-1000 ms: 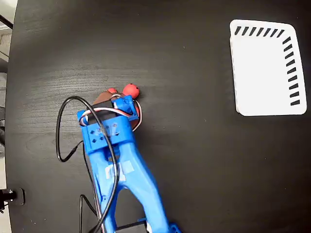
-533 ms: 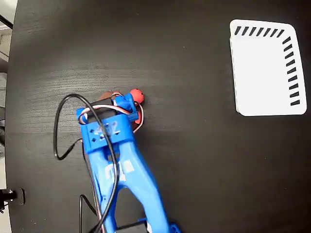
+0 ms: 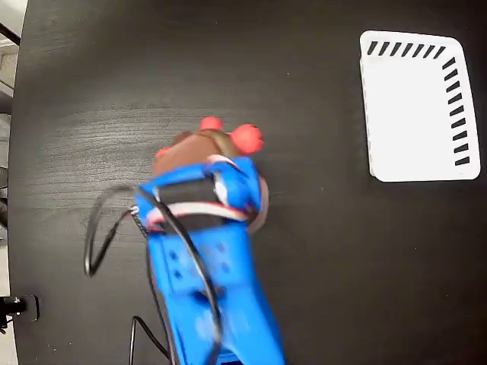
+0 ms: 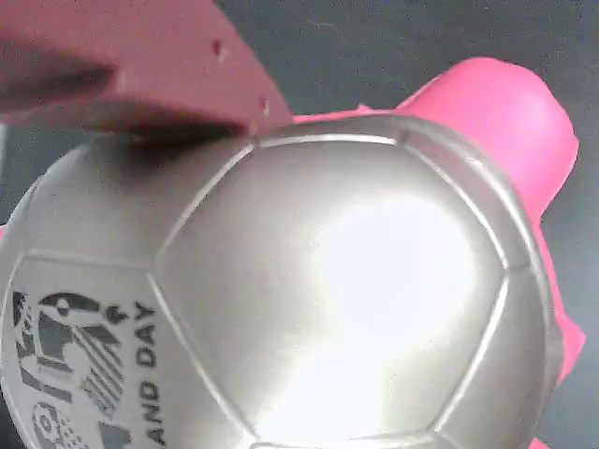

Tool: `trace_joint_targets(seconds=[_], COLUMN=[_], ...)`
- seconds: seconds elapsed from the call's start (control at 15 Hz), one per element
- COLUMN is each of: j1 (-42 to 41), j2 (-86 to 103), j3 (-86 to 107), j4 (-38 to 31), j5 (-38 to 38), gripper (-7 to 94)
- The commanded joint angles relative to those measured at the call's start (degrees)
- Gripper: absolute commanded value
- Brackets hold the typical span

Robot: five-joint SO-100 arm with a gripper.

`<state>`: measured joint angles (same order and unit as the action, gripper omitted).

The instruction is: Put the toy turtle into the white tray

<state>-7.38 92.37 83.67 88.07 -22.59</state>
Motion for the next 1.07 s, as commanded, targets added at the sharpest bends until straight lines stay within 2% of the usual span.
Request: trace_joint_targets(seconds=[0.0,0.4,0.53,0.73,1.0], j1=[3.34,22.32,28.65,35.95,42.8], j2=[7.38,-5.8,-14.68,-28.3,-42.98], j3=[-8.44,-34.1,-44.38,-59.41,-75.85], j4=[4.83,10.63,10.63,10.46,9.93], j5=[2.2,10.55,11.43,16.88,20.3], gripper=[0,0,0,0,0])
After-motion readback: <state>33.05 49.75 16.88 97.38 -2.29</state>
